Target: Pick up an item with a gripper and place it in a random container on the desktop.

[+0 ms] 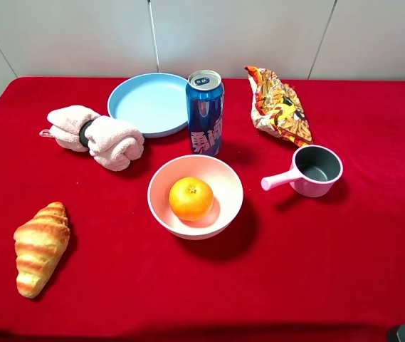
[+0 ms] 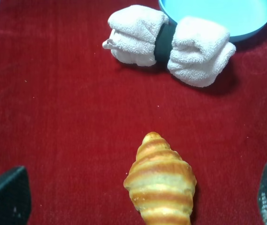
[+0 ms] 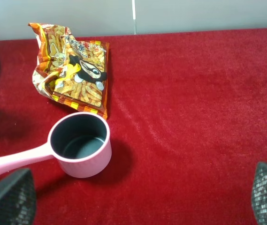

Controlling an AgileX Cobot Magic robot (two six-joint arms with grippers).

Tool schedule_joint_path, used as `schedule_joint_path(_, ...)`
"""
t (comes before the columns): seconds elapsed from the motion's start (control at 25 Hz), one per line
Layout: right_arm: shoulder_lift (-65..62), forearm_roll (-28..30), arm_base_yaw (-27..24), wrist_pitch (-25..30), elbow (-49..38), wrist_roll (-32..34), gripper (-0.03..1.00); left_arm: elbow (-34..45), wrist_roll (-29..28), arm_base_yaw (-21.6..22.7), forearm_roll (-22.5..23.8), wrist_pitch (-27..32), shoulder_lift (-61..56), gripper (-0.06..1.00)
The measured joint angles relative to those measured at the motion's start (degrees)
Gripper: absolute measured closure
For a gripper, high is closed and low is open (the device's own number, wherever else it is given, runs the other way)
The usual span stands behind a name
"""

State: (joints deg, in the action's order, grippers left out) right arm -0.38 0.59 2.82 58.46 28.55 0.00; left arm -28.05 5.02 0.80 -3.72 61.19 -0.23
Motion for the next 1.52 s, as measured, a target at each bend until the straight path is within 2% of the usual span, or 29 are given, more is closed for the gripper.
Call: schedule_joint_path(1.52,0.0,0.0,0.0,0.0,0.0,0.0,0.27,0.0,0.15,0.0,0.05,0.0,0.0,-0.01)
